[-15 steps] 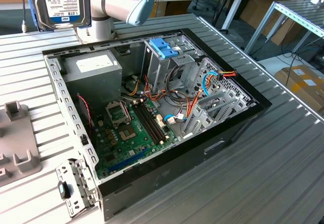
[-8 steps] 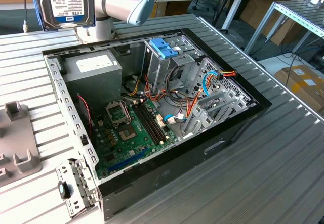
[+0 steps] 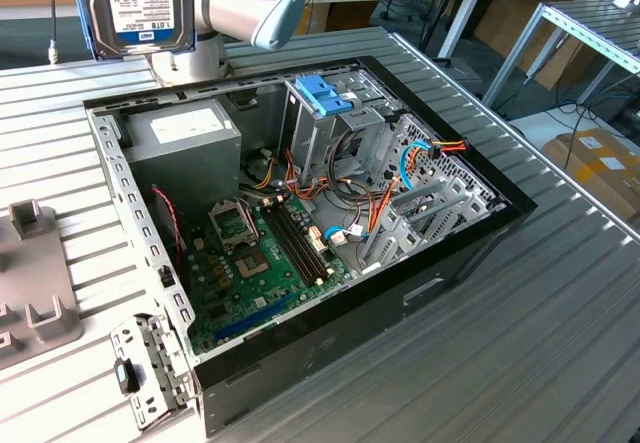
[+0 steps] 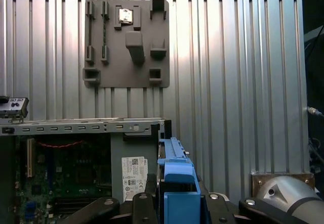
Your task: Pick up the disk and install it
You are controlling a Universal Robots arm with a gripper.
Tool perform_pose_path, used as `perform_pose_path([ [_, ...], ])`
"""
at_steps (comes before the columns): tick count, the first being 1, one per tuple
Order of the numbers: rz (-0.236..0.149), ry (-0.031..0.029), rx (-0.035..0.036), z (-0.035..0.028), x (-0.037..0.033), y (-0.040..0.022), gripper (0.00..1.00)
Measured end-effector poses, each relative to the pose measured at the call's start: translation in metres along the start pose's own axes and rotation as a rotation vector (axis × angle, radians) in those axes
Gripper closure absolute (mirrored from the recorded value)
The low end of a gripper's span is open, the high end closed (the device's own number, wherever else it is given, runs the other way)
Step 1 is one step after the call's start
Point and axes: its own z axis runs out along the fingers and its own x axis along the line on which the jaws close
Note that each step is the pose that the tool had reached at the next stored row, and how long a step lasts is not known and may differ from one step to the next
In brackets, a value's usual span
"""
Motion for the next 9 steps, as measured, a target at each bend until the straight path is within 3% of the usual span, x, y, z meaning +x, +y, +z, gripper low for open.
perform_pose_path([
  [9, 0.0, 0.0, -0.0001, -0.0004, -0.0002, -0.0076, 0.63],
])
